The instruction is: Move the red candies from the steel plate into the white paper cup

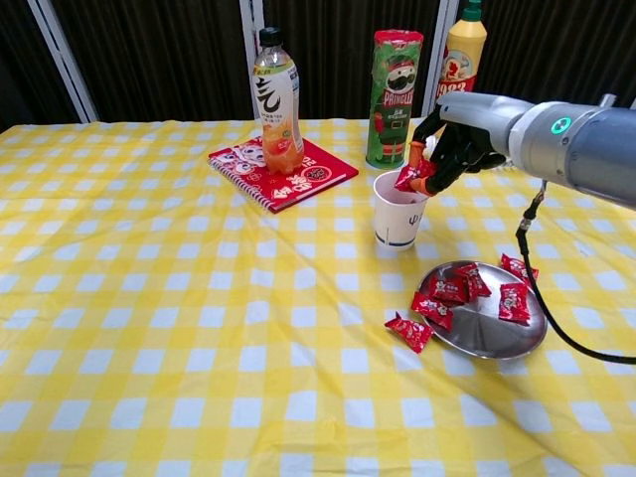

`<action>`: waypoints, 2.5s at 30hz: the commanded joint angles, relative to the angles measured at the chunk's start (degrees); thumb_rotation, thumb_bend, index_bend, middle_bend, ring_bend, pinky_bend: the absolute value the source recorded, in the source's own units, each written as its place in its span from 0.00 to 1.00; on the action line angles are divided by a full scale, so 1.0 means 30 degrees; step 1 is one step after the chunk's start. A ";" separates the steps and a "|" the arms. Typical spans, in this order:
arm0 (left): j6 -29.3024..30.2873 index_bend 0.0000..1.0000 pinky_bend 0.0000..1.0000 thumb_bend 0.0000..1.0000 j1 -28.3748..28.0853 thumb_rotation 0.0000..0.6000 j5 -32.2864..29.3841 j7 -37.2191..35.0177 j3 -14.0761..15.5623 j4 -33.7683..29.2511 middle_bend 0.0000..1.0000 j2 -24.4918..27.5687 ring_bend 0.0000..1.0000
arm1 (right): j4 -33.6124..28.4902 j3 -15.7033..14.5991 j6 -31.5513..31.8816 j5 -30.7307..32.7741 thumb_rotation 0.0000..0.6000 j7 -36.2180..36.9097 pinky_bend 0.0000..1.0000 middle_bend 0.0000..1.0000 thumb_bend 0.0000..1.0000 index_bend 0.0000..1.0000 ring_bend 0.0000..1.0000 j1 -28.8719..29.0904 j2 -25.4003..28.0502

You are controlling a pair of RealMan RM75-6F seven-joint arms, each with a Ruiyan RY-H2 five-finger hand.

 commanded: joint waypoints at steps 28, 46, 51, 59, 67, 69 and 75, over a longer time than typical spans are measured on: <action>-0.0009 0.00 0.00 0.01 0.0050 1.00 0.0023 -0.0319 0.0014 -0.0102 0.00 0.0158 0.00 | 0.0422 -0.0193 0.0808 -0.0689 1.00 0.0444 0.97 0.82 0.46 0.21 0.85 0.0363 -0.0446; 0.0152 0.00 0.00 0.01 0.0031 1.00 0.0222 -0.0327 -0.0023 -0.0047 0.00 0.0041 0.00 | -0.3580 -0.1483 0.2756 -0.2201 1.00 -0.0219 0.97 0.82 0.38 0.21 0.85 -0.0708 0.0726; 0.0257 0.00 0.00 0.01 0.0054 1.00 0.0349 -0.0263 0.0003 -0.0018 0.00 0.0017 0.00 | -0.5242 -0.3390 0.3296 -0.2902 1.00 -0.0854 0.97 0.82 0.38 0.26 0.85 -0.1665 0.1264; 0.0568 0.00 0.00 0.01 0.0159 1.00 0.0597 -0.0164 0.0049 0.0111 0.00 -0.0075 0.00 | -0.4250 -0.5312 0.3596 -0.3270 1.00 -0.0726 0.97 0.82 0.38 0.33 0.85 -0.2980 0.0805; 0.0528 0.00 0.00 0.01 0.0154 1.00 0.0429 0.0047 -0.0007 0.0095 0.00 -0.0147 0.00 | -0.3287 -0.5794 0.3037 -0.3370 1.00 -0.0631 0.97 0.82 0.38 0.38 0.85 -0.3458 0.0655; 0.0503 0.00 0.00 0.01 0.0148 1.00 0.0397 0.0075 -0.0013 0.0109 0.00 -0.0156 0.00 | -0.3021 -0.5807 0.2825 -0.3318 1.00 -0.0586 0.97 0.82 0.38 0.38 0.85 -0.3516 0.0580; 0.0450 0.00 0.00 0.01 0.0138 1.00 0.0319 0.0093 -0.0030 0.0073 0.00 -0.0141 0.00 | -0.2208 -0.5544 0.2437 -0.3258 1.00 -0.0424 0.97 0.82 0.38 0.38 0.85 -0.3580 0.0321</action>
